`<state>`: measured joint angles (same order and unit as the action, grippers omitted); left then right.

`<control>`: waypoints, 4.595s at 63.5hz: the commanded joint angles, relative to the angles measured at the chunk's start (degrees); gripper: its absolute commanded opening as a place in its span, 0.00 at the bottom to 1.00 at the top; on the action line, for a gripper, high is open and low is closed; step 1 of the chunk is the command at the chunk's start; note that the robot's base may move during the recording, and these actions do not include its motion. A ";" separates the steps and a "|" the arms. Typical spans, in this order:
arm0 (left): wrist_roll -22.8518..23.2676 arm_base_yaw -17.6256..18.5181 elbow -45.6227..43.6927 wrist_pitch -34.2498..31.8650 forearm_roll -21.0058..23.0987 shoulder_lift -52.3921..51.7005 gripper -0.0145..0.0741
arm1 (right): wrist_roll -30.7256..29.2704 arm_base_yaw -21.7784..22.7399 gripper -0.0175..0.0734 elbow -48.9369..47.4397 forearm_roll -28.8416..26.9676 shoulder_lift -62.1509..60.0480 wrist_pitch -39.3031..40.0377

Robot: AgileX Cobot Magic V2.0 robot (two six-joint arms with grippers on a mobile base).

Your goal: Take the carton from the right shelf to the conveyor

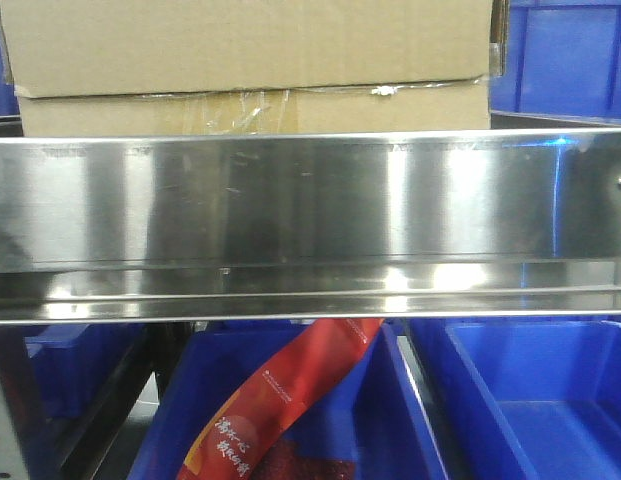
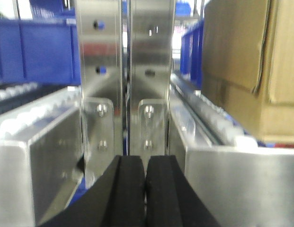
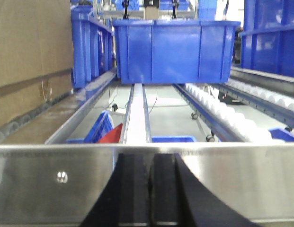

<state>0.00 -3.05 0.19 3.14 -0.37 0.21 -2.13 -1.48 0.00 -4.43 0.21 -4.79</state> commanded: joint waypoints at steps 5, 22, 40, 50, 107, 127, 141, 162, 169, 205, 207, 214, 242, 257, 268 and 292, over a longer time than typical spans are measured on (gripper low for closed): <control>0.00 -0.21 -0.19 -4.95 0.37 -0.21 0.18 | -0.38 0.15 0.12 0.00 0.20 -0.21 3.61; 0.00 -0.21 -4.14 -6.89 0.37 -0.21 0.18 | -0.38 0.15 0.12 -1.71 -0.05 -0.21 8.70; 0.00 -0.21 -23.38 17.00 0.37 3.26 0.29 | 0.05 0.15 0.25 -23.63 -0.36 3.17 -16.07; 0.00 -0.21 -30.87 22.52 1.38 9.21 0.49 | 0.05 0.15 0.58 -31.21 -3.03 9.62 -20.08; -14.43 22.48 -65.10 35.76 15.90 49.85 0.69 | -2.44 -16.43 0.81 -63.77 -5.35 48.14 -31.75; -3.46 22.48 -98.40 49.53 8.38 76.14 0.62 | -0.81 -17.53 0.81 -97.37 -3.28 72.22 -52.28; 9.86 22.48 -117.59 65.49 -7.10 90.83 0.62 | 3.11 -17.53 0.81 -118.19 -0.67 86.87 -64.30; 12.63 20.01 -124.24 66.82 -11.97 99.72 0.62 | 3.76 -17.53 0.81 -125.48 -1.35 98.85 -65.17; 12.63 18.25 -124.24 66.82 -10.10 101.41 0.62 | 3.76 -17.53 0.81 -125.48 -2.07 101.13 -65.17; 12.63 16.07 -124.24 66.82 -6.79 107.53 0.51 | 3.76 -17.53 0.49 -125.48 -2.19 107.31 -65.17; 12.63 16.07 -124.24 66.82 -6.79 107.53 0.45 | 3.76 -17.53 0.40 -125.48 -2.19 107.31 -65.17; 12.63 16.07 -124.34 66.82 -6.79 106.89 0.16 | 3.76 -17.53 0.08 -125.48 -2.19 107.19 -65.17; 12.63 16.07 -124.46 66.82 -7.89 103.06 0.15 | 3.76 -17.53 0.12 -125.48 -1.68 104.34 -65.17; 12.63 16.07 -124.46 66.82 -7.55 97.74 0.15 | 3.76 -17.53 0.12 -125.48 -1.68 97.37 -65.17; 12.63 17.85 -124.23 66.82 -7.02 92.63 0.15 | 3.76 -17.64 0.12 -124.01 -1.68 91.57 -65.17; 15.90 25.63 -110.25 66.82 -8.10 80.55 0.15 | 3.65 -17.64 0.12 -107.06 -1.78 76.35 -65.17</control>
<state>15.67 21.14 -113.46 70.76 -7.12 83.99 2.28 -19.46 -110.27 -6.91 79.83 -71.71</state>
